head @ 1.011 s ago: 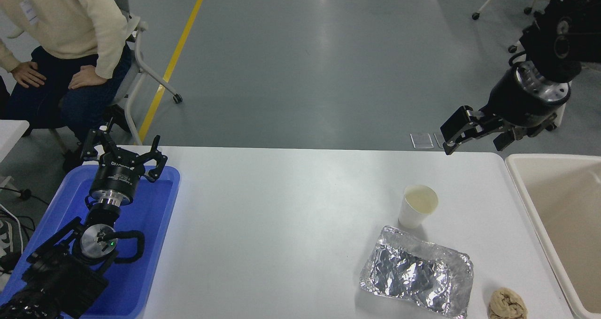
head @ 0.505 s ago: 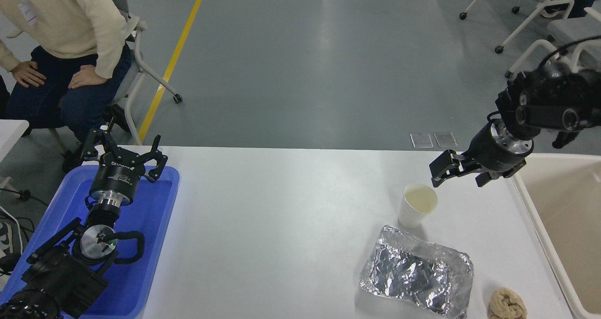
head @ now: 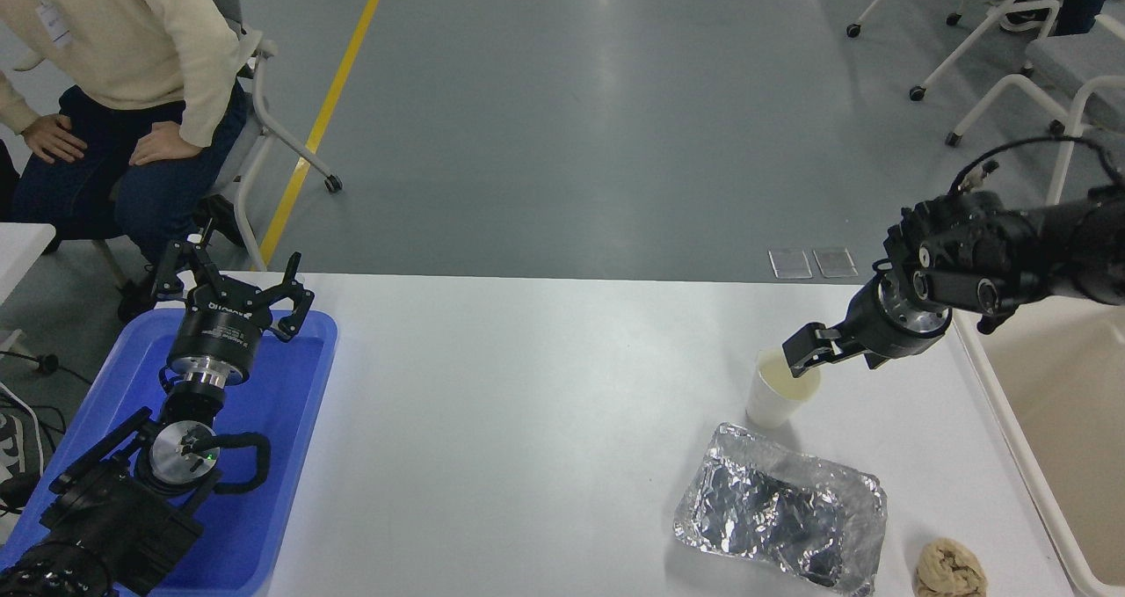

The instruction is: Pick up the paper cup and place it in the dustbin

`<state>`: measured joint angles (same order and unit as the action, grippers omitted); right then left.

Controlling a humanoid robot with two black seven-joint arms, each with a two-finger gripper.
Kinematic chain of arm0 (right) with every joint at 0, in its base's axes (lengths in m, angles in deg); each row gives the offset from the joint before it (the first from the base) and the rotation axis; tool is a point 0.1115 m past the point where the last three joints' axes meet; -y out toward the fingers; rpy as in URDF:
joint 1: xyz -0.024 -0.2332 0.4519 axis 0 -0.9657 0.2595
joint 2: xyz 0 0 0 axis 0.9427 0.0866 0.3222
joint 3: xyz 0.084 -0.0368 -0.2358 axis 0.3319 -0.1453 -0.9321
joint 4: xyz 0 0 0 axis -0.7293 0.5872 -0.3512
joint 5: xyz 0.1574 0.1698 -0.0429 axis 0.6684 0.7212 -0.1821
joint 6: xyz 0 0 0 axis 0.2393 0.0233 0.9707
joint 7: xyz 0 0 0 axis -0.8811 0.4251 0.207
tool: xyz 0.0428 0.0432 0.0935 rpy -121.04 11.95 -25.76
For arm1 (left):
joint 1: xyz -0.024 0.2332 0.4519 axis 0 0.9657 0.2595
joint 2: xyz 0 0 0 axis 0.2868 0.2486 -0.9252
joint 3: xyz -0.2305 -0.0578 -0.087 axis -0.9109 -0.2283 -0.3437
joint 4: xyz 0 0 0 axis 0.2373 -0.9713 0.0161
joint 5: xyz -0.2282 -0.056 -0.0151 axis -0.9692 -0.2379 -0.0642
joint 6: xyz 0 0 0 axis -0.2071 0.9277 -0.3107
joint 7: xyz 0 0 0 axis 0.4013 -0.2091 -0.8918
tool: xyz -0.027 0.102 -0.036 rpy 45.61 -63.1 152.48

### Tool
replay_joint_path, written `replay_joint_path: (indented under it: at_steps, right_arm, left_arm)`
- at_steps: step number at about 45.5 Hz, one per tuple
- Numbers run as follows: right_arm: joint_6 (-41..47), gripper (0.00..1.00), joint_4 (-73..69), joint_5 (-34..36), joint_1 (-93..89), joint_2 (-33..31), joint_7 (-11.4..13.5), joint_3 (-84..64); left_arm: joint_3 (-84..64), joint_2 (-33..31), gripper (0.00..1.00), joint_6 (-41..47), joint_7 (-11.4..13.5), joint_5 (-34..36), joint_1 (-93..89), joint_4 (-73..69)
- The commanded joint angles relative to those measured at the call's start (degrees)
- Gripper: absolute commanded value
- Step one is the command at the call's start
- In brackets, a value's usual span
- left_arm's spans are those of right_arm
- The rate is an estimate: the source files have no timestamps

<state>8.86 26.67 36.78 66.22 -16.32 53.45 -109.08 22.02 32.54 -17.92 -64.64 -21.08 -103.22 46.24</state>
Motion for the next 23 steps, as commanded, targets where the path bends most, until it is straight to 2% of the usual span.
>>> replay_joint_path:
  at_steps: [1, 7, 12, 19, 23]
  right_arm:
    - [-3.3, 0.96, 5.7, 0.2, -6.5, 2.0, 0.0, 0.2]
    - [-5.6, 0.94, 6.1, 0.2, -7.6, 1.9, 0.1, 0.4]
    - [-7.8, 0.87, 6.1, 0.2, -8.5, 1.9, 0.7, 0.3]
    - [-10.0, 0.69, 6.1, 0.2, -9.6, 1.8, 2.5, 0.4]
    - [-10.0, 0.5, 5.9, 0.5, -9.7, 1.8, 2.7, 0.4]
  left_arm:
    - [0.0, 0.0, 1.0, 0.0, 0.0, 0.0, 0.0, 0.0]
    - [0.0, 0.0, 1.0, 0.0, 0.0, -0.1, 0.0, 0.0]
    - [0.0, 0.0, 1.0, 0.0, 0.0, 0.0, 0.0, 0.0]
    - [0.0, 0.0, 1.0, 0.0, 0.0, -0.1, 0.0, 0.0]
    - [0.0, 0.0, 1.0, 0.0, 0.0, -0.1, 0.0, 0.0]
